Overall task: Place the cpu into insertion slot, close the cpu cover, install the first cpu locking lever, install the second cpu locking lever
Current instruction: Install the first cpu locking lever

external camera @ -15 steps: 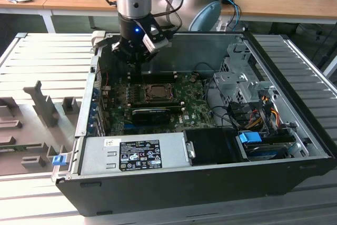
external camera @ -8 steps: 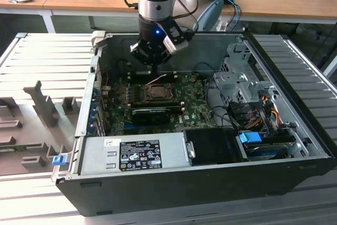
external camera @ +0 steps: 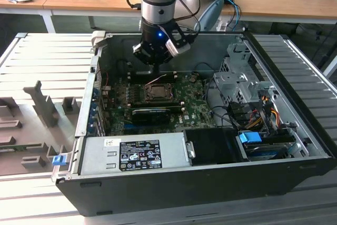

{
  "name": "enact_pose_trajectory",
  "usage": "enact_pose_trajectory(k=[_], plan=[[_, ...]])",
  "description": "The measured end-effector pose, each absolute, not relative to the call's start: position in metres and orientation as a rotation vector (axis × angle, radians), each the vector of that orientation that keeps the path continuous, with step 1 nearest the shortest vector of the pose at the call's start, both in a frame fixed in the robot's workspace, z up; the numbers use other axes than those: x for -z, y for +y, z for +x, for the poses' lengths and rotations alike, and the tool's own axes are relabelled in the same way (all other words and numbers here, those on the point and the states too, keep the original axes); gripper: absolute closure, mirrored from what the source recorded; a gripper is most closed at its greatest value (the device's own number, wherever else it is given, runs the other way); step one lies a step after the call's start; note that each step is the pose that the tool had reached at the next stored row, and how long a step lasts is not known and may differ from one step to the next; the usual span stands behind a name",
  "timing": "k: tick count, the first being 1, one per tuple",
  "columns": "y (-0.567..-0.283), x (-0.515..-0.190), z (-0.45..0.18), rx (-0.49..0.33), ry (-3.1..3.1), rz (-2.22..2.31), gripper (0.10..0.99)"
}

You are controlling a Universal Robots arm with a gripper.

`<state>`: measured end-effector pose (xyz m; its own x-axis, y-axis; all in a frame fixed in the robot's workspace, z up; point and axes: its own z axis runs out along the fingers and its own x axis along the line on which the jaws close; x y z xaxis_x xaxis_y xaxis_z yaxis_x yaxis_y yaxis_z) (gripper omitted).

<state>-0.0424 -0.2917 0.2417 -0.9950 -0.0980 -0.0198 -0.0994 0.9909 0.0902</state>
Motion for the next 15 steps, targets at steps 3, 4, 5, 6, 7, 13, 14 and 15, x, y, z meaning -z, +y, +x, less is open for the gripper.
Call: enact_pose_trajectory(k=[3, 4, 5, 6, 7, 13, 14, 15], plan=[[-0.292, -0.235, -0.041, -0.146, 3.119, -0.155, 0.98], [-0.292, -0.234, -0.041, -0.146, 3.119, -0.155, 0.98], [-0.292, -0.233, -0.04, -0.147, 3.119, -0.155, 0.98], [-0.291, -0.232, -0.039, -0.146, 3.119, -0.155, 0.98], [-0.291, -0.232, -0.039, -0.146, 3.119, -0.155, 0.98], [-0.288, -0.228, -0.036, -0.147, 3.119, -0.153, 0.98], [-0.288, -0.226, -0.035, -0.147, 3.119, -0.148, 0.98], [-0.287, -0.225, -0.033, -0.147, 3.119, -0.143, 0.98]])
